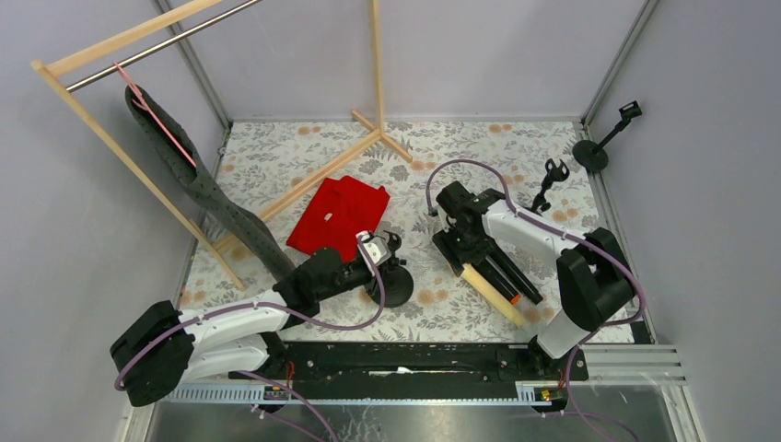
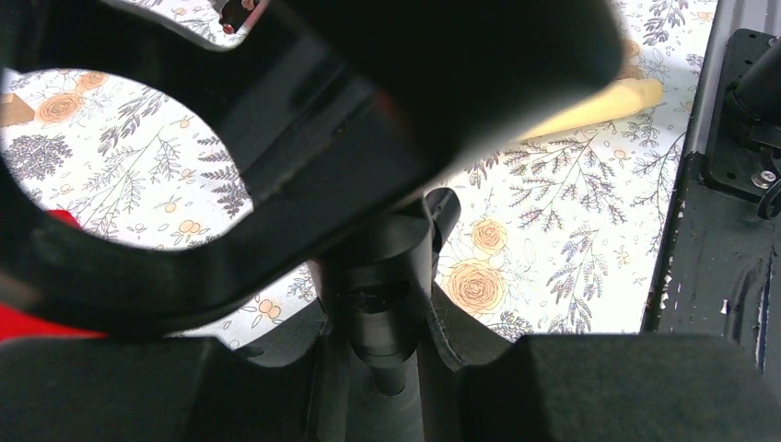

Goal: Attach the microphones to the stand

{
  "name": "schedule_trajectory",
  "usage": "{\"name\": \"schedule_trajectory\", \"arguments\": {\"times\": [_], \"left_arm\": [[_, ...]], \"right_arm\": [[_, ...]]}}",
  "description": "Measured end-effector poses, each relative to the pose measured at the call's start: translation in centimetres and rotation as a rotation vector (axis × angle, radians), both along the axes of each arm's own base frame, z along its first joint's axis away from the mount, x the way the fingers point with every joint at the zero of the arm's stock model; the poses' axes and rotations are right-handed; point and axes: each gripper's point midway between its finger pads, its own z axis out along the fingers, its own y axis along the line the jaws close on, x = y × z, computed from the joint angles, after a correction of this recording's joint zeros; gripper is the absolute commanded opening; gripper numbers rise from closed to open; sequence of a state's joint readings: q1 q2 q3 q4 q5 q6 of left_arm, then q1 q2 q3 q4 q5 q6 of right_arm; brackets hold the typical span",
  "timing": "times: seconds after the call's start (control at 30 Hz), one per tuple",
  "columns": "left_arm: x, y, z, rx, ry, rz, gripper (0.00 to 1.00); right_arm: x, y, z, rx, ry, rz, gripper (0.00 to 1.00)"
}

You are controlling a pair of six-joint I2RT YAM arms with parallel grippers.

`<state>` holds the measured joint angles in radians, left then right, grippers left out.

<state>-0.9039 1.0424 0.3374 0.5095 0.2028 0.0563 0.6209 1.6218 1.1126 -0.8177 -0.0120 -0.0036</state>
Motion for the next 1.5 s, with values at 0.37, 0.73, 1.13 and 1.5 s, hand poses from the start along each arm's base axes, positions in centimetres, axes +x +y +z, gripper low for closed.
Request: {"name": "schedule_trajectory", "arguments": {"times": [0.37, 0.73, 1.13, 1.5], "left_arm": [[0.2, 0.1, 0.0, 0.002, -0.003, 0.018, 0.0], [0.3, 0.3, 0.4, -0.002, -0.011, 0.035, 0.0], [0.5, 0.8, -0.4, 0.027, 0.005, 0.06, 0.0], [0.6, 1.4, -1.9, 0.051, 0.014, 0.085, 0.0]], "right_arm": [[0.7, 0.3, -1.9, -0.02, 0.017, 0.025, 0.53], [2.2, 1.6, -2.3, -0.011, -0.025, 0.022, 0.55], [10.2, 9.8, -1.7, 0.155, -0.269, 0.034, 0.69], [8.2, 8.7, -4.0, 0.142, -0.246, 0.049, 0.83]]}}
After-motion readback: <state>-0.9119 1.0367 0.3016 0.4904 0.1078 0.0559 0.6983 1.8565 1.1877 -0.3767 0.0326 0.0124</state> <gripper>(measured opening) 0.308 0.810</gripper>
